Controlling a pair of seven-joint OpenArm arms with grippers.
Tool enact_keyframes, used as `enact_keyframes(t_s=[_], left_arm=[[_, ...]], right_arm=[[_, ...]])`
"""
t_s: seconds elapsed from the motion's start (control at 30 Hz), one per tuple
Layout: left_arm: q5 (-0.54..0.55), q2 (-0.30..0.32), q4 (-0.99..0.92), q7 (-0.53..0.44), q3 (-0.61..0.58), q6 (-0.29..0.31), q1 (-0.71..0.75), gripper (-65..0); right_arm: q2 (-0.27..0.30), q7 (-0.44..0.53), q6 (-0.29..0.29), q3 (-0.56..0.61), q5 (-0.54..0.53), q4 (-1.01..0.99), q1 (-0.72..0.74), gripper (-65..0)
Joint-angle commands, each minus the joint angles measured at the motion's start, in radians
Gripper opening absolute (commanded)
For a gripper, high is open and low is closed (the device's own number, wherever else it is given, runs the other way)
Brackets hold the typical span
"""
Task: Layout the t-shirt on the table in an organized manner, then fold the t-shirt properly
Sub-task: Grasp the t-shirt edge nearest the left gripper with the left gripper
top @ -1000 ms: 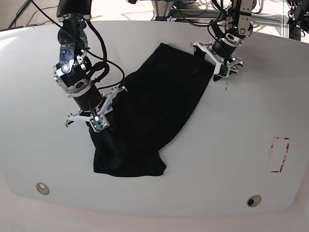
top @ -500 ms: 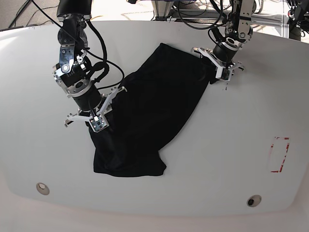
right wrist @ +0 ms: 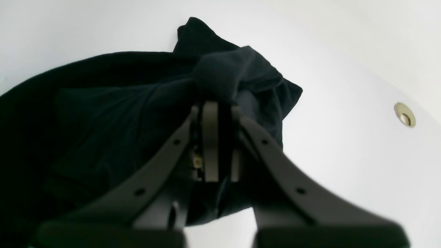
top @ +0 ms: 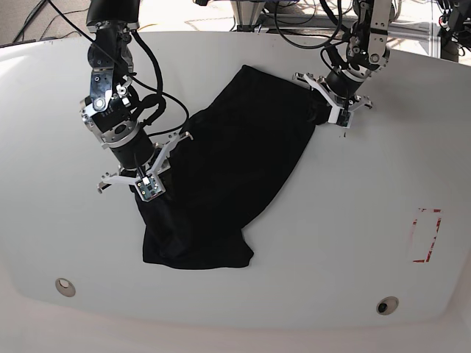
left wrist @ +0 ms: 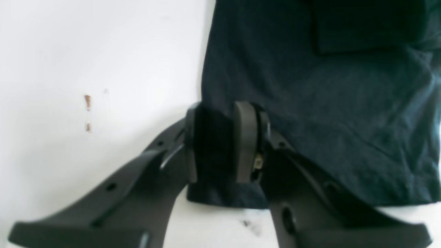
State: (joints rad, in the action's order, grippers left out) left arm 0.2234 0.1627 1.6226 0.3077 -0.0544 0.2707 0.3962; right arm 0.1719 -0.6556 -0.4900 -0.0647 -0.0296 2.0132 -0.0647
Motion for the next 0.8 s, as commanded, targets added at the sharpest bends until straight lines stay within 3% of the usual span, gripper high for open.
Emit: enact_keyframes(t_s=[0.0, 0.17, 0.23, 0.37, 0.43, 0.63, 0.77], left_arm=[[0.014, 0.008, 0.012, 0.103, -0.002, 0.000, 0.020, -52.4], [0.061, 0.034, 0.048, 0.149, 0.000, 0.000, 0.020, -50.6], [0.087, 0.047, 0.066, 0.163, 0.000, 0.000, 0.020, -45.4], [0.146, 0.067, 0.112, 0.206, 0.024, 0.000, 0.025, -28.9], [0.176, 0.070, 0.129, 0.230, 0.047, 0.000, 0.027, -25.3], [0.284, 0.073, 0.147, 0.330, 0.121, 0.006, 0.025, -24.7], [0.344, 0.088, 0.143, 0.391, 0.156, 0.052, 0.019, -24.7]], right_arm=[[0.005, 0.035, 0.009, -0.004, -0.013, 0.017, 0.018, -65.0], [0.005, 0.035, 0.009, -0.004, -0.013, 0.017, 0.018, -65.0], [0.005, 0.035, 0.009, -0.004, -0.013, 0.017, 0.018, -65.0], [0.005, 0.035, 0.009, -0.004, -0.013, 0.017, 0.016, -65.0], [0.005, 0.035, 0.009, -0.004, -0.013, 0.017, 0.016, -65.0], [0.005, 0.035, 0.009, -0.004, -0.013, 0.017, 0.016, -65.0], [0.005, 0.035, 0.009, -0.004, -0.013, 0.017, 0.016, -65.0]])
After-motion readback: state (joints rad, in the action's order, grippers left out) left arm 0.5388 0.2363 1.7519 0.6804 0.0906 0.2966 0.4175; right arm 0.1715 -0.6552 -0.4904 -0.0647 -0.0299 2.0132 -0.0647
